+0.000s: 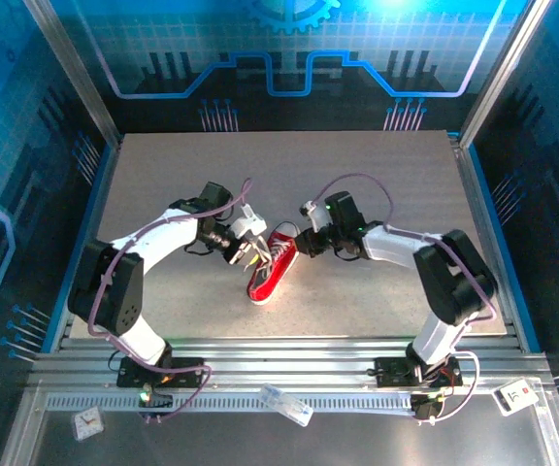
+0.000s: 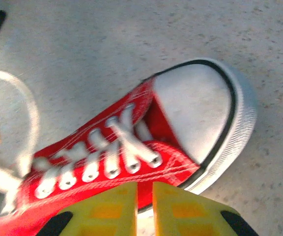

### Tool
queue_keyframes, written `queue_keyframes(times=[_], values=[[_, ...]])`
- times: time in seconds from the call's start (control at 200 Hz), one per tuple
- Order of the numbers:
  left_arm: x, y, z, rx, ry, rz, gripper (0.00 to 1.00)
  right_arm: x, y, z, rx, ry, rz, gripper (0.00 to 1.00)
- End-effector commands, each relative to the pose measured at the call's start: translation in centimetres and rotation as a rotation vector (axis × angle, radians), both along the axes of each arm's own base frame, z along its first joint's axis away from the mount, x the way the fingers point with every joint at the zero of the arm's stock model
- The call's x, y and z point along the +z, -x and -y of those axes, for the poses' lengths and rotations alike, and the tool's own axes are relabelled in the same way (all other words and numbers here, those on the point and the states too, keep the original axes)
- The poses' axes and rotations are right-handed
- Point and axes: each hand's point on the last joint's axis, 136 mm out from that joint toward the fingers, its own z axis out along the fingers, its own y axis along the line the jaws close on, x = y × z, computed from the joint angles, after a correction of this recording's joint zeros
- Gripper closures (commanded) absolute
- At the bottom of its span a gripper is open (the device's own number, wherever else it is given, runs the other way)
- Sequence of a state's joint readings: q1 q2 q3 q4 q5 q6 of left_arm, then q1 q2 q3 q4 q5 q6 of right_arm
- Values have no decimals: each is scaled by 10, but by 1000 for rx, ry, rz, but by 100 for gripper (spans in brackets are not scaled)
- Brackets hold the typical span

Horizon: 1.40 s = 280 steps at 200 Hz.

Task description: Tie the shoes

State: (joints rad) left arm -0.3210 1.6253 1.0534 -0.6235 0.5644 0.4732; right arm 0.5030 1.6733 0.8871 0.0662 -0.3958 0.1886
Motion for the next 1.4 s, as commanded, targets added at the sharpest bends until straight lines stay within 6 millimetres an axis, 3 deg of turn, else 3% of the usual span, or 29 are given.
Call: queue_keyframes(times=[0.0,0.11,0.295,0.465,0.49,0.675,0.905,0.98,1.11,1.22,1.396], values=[[14,1,12,-2,75,10,100,35,18,-11,104,-82,121,80],[11,2,11,-9,65,9,100,43,35,-22,169,-92,160,73],[9,5,8,-24,43,-6,100,36,53,-52,279,-73,182,58],[10,7,7,-33,47,-16,100,20,56,-67,311,-42,181,51],[10,7,7,-34,48,-17,100,29,50,-73,313,-52,203,50],[10,9,8,-39,52,-23,100,21,42,-82,313,-9,222,49],[12,11,6,-49,43,-22,100,18,39,-85,319,39,246,72],[13,10,5,-51,43,-18,100,17,41,-83,326,47,255,72],[16,10,5,-54,46,-14,100,13,43,-81,340,61,260,64],[17,10,5,-55,45,-16,100,9,41,-82,346,72,257,64],[17,10,3,-56,38,-18,100,11,36,-81,329,91,274,92]])
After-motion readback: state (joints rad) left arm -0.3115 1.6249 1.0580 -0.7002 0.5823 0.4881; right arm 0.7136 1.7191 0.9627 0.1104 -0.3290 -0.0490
